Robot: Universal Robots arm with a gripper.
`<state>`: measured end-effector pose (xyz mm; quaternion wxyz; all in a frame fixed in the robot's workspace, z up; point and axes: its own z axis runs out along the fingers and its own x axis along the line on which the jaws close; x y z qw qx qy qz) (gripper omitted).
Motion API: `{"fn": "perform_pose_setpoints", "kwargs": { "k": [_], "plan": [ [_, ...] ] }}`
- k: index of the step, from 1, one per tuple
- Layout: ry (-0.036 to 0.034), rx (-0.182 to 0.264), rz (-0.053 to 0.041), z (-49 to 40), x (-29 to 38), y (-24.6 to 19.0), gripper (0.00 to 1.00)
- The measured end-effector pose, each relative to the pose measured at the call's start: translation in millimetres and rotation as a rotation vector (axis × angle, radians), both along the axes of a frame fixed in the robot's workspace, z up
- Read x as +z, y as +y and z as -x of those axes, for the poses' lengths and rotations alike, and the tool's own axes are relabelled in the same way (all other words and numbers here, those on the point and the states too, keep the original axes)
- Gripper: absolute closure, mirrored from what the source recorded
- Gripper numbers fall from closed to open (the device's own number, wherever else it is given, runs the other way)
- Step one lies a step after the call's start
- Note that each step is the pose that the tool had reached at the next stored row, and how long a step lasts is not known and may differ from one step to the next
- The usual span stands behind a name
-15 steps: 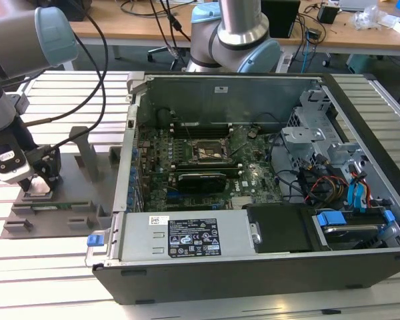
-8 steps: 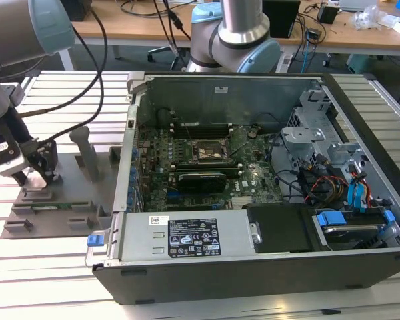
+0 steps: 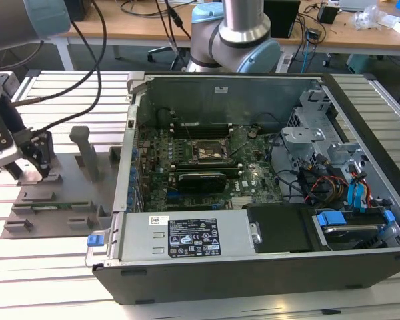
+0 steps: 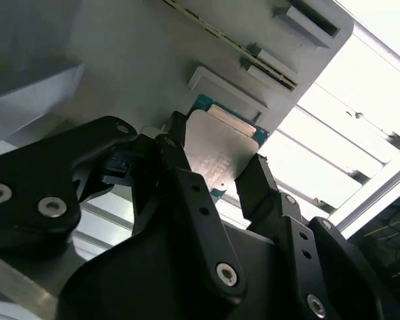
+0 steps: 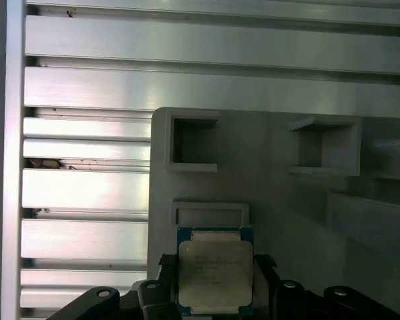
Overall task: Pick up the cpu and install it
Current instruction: 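Pick up the cpu and move it towards the insertion slot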
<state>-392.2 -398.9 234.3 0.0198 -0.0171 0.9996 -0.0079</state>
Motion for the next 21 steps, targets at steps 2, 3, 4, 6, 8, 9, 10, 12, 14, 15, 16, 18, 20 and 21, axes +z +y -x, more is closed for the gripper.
{"fn": "perform_pose_setpoints", "kwargs": {
  "k": [2, 3, 4, 6, 8, 9, 10, 12, 14, 15, 16, 18, 20, 21],
  "plan": [
    [0.0000, 0.000, 0.0012, 0.0, 4.6, 0.0, 0.45],
    [0.0000, 0.000, 0.0022, 0.0, 7.8, 0.0, 0.45],
    [0.0000, 0.000, 0.0028, 0.0, 10.0, 0.0, 0.45],
    [-0.0001, 0.000, 0.0055, 0.0, 19.9, 0.0, 0.45],
    [0.0000, 0.000, 0.0069, 0.0, 26.1, 0.0, 0.45],
    [0.0001, 0.000, 0.0080, 0.0, 31.4, 0.0, 0.45],
    [0.0001, 0.000, 0.0085, 0.0, 34.7, 0.0, 0.45],
    [0.0000, 0.000, 0.0106, 0.0, 44.3, 0.0, 0.45],
    [0.0000, 0.000, 0.0119, 0.0, 50.2, 0.0, 0.45],
    [0.0001, 0.000, 0.0133, 0.0, 55.3, 0.0, 0.45],
    [0.0000, 0.000, 0.0142, 0.0, 59.0, 0.0, 0.45],
    [0.0001, 0.000, 0.0156, 0.0, 65.0, 0.0, 0.45],
    [0.0000, 0.000, 0.0173, 0.0, 71.5, 0.0, 0.45],
    [-0.0001, 0.000, 0.0179, 0.0, 74.0, 0.0, 0.45]
  ]
}}
